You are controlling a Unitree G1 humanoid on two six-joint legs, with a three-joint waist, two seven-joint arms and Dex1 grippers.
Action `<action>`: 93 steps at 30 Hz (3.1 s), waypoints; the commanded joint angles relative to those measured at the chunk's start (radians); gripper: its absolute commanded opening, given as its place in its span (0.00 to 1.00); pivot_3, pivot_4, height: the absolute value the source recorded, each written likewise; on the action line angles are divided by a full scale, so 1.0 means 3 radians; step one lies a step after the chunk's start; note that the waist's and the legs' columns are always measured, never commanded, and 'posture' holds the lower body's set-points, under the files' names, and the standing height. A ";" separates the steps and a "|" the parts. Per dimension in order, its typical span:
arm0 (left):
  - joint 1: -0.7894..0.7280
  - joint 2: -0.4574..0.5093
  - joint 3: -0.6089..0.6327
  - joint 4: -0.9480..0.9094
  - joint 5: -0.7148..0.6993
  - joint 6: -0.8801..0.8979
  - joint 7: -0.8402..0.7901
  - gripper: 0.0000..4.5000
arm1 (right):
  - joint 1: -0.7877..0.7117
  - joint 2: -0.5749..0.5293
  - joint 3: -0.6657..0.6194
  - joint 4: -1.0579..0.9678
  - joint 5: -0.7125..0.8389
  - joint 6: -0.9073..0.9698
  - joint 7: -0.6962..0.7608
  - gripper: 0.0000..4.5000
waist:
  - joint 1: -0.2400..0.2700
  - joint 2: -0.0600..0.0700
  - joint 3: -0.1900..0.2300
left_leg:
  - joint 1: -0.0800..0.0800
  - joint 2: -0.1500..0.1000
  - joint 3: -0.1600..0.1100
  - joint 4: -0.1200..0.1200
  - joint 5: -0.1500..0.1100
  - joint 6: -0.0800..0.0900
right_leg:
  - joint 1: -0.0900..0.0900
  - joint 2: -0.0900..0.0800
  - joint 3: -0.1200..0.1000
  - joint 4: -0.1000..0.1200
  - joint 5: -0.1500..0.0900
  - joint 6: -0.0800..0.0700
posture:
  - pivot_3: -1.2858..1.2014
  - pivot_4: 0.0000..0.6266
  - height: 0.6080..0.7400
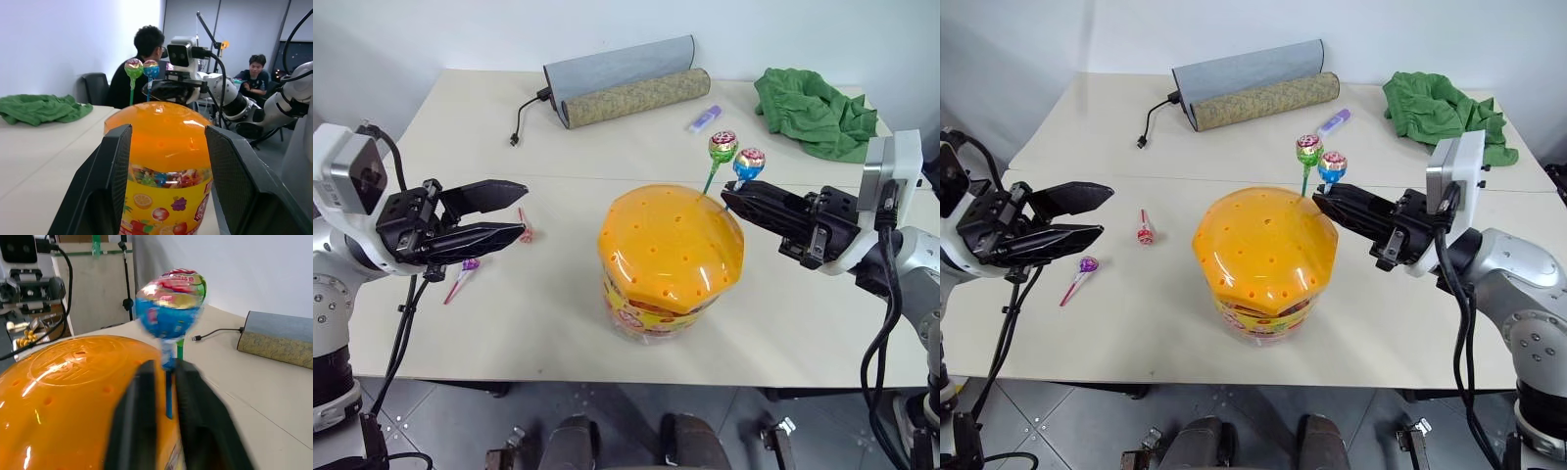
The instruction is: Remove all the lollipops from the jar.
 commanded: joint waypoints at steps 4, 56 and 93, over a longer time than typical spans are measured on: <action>-0.0203 -0.0108 -0.0180 -0.0112 -0.0046 -0.0005 0.0040 0.56 | 0.0082 -0.0063 -0.0801 0.0044 0.0630 -0.0110 0.0169 0.00 | 0.0023 0.0000 0.0000 | -0.0003 -0.0002 -0.0004 0.0001 0.0000 0.0000 | 0.0001 0.0000 -0.0001 0.0000 0.0001 0.0001 | 0.52 0.24 1.00; 0.0810 -0.0202 0.0417 -0.0160 0.0165 -0.0511 0.0030 0.56 | -0.1022 0.0448 0.0711 0.0690 -0.0824 -0.0127 0.0890 0.30 | -0.0079 0.0014 0.0006 | 0.0000 0.0004 -0.0001 0.0000 -0.0003 -0.0001 | -0.0002 0.0001 0.0000 0.0002 0.0000 0.0001 | 0.52 0.24 1.00; 0.0200 -0.0030 -0.0448 0.0406 0.1025 -0.0914 -0.0497 0.56 | 0.1218 -0.0563 -0.0470 0.1856 -0.2192 -0.0760 0.0756 0.41 | -0.0048 0.0028 0.0004 | 0.0003 0.0004 0.0051 -0.0004 -0.0001 0.0001 | -0.0004 0.0004 0.0013 -0.0009 0.0000 0.0000 | 0.52 0.24 1.00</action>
